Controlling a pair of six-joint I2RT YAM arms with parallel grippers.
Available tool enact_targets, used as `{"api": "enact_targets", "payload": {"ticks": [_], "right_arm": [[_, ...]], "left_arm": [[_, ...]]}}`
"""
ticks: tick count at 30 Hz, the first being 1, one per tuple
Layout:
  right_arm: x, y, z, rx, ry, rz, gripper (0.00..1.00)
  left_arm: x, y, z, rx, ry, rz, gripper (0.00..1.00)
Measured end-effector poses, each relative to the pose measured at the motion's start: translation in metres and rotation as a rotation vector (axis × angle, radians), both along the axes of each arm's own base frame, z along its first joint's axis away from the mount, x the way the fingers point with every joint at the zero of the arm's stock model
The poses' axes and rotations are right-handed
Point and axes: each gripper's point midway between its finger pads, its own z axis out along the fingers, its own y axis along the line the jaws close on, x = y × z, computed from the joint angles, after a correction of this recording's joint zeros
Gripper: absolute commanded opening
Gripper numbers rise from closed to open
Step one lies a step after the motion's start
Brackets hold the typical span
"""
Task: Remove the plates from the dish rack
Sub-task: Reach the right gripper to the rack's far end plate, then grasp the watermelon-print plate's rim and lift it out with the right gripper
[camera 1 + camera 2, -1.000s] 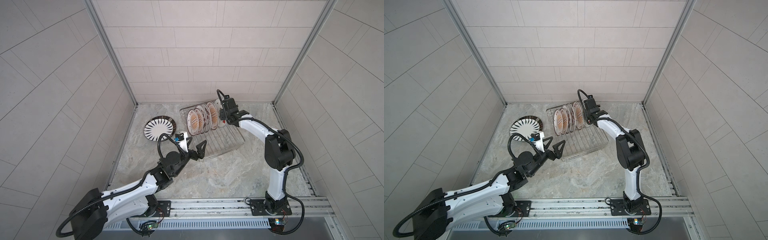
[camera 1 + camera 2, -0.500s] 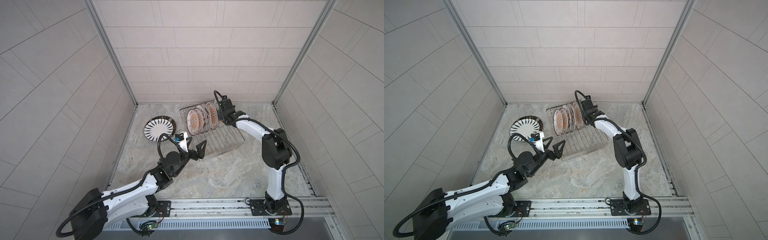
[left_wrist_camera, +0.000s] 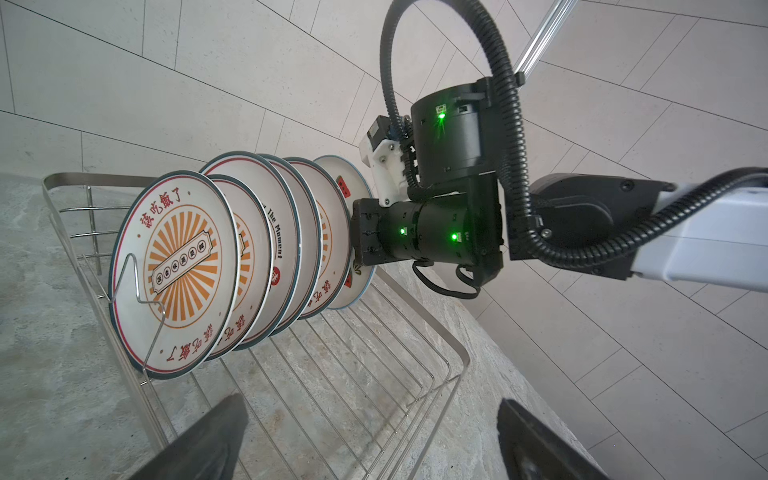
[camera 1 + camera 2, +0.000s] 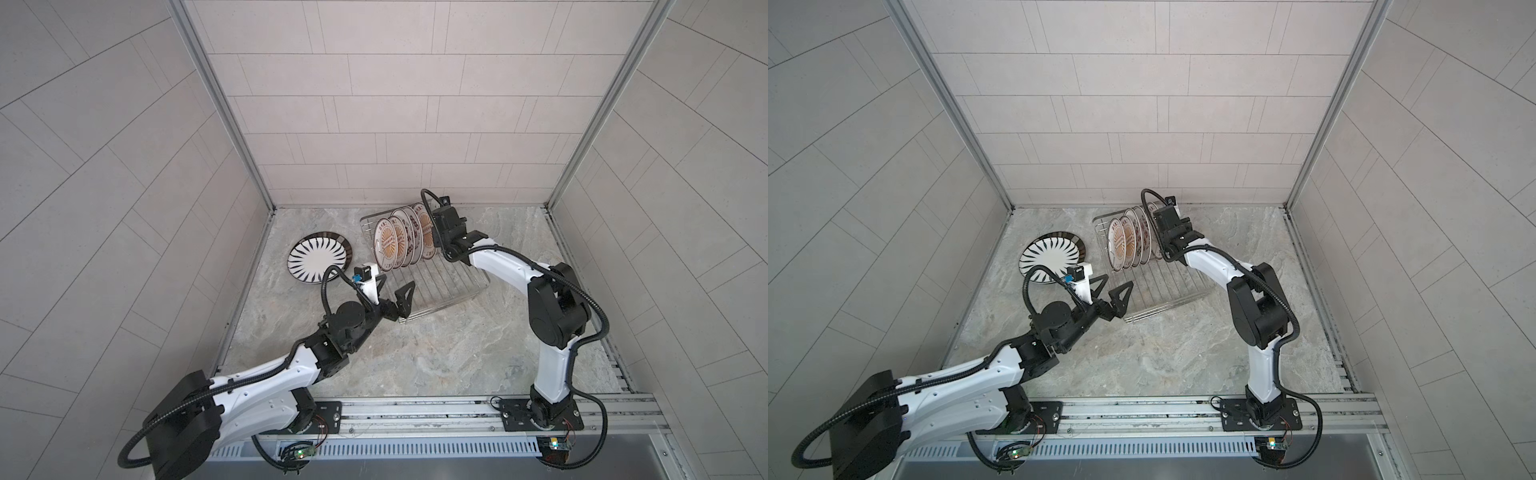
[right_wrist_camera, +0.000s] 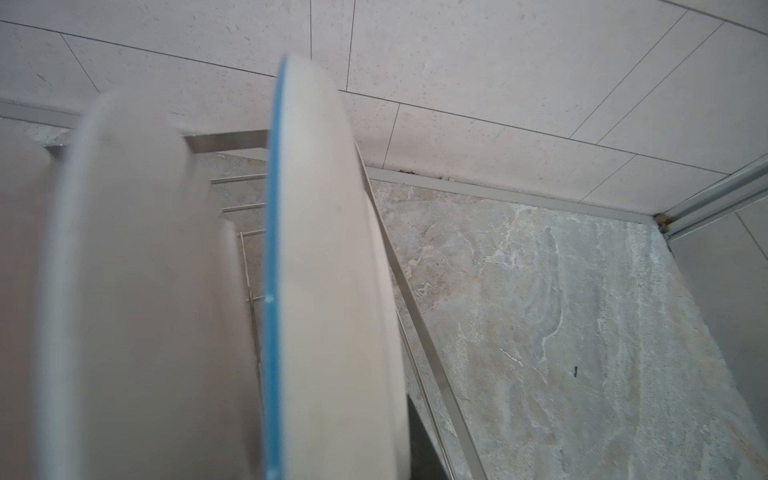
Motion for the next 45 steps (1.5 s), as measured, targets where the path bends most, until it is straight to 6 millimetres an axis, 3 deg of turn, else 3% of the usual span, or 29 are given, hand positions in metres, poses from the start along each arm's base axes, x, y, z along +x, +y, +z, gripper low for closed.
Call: {"api": "enact_targets", "payload": {"ticks": [6,21,27,36,45], "right_arm": [[-0.029,-0.004,0.009,-0.042,0.002,0.008,0.20],[-0.079,-0.026,0.032,-0.027,-0.033,0.039,0.19],[-0.105,-0.032,0.041,0.022,-0.040,0.084,0.19],[-0.145,-0.040,0.072,0.114,-0.093,0.153,0.18],[-0.183,-0.042,0.082,0.201,-0.117,0.233,0.17]], "left_arm": [[0.001,0.001,0.001,-0.017,0.010,0.006,1.00],[0.006,-0.005,0.007,-0.050,0.024,0.010,1.00],[0.006,-0.004,0.007,-0.051,0.024,0.017,1.00],[0.003,0.001,0.015,-0.071,0.007,0.018,1.00],[-0.003,-0.003,0.018,-0.079,0.001,-0.017,1.00]]}}
